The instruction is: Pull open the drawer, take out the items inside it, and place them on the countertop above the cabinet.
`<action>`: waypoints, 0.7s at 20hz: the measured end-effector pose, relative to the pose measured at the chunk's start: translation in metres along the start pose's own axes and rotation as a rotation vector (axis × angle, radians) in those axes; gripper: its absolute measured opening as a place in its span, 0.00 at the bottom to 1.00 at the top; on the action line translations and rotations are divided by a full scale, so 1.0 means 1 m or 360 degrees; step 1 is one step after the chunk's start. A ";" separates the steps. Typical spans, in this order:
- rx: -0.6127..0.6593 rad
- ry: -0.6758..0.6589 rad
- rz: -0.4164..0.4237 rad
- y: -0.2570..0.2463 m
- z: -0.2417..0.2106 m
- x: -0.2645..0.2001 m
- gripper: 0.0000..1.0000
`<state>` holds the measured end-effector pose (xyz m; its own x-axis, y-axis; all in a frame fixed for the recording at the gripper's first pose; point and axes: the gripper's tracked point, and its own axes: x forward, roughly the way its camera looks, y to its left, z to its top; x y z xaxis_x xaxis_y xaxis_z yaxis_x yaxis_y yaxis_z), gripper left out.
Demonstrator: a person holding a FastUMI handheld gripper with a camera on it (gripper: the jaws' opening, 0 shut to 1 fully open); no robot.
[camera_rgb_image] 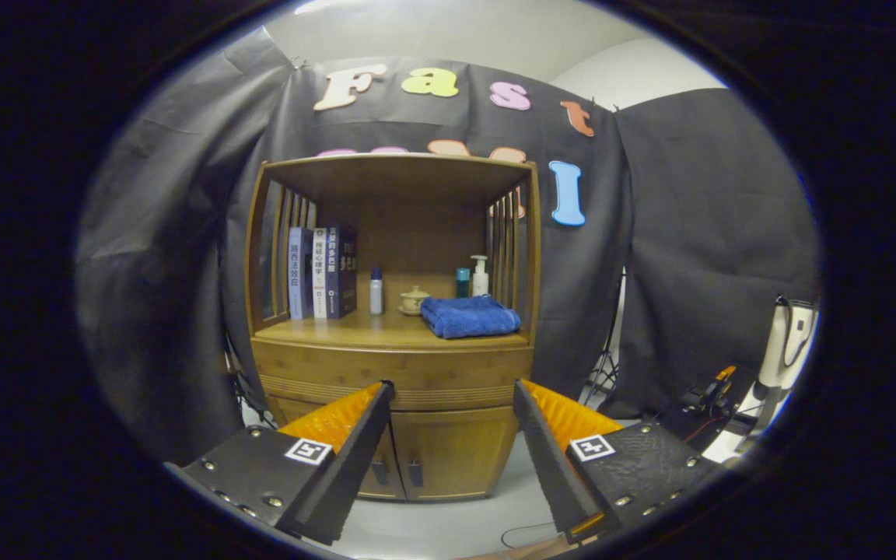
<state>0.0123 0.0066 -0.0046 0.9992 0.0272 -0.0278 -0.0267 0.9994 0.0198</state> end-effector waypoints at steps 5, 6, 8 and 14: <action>0.0050 0.0021 0.0036 0.011 -0.008 0.016 0.96; 0.0057 0.0031 0.0046 0.014 -0.012 0.020 0.96; 0.0061 0.0035 0.0061 0.021 -0.015 0.029 0.96; 0.0104 0.0048 0.0129 0.053 -0.026 0.069 0.96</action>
<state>0.0791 0.0615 -0.0319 0.9926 0.1092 -0.0535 -0.1042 0.9906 0.0883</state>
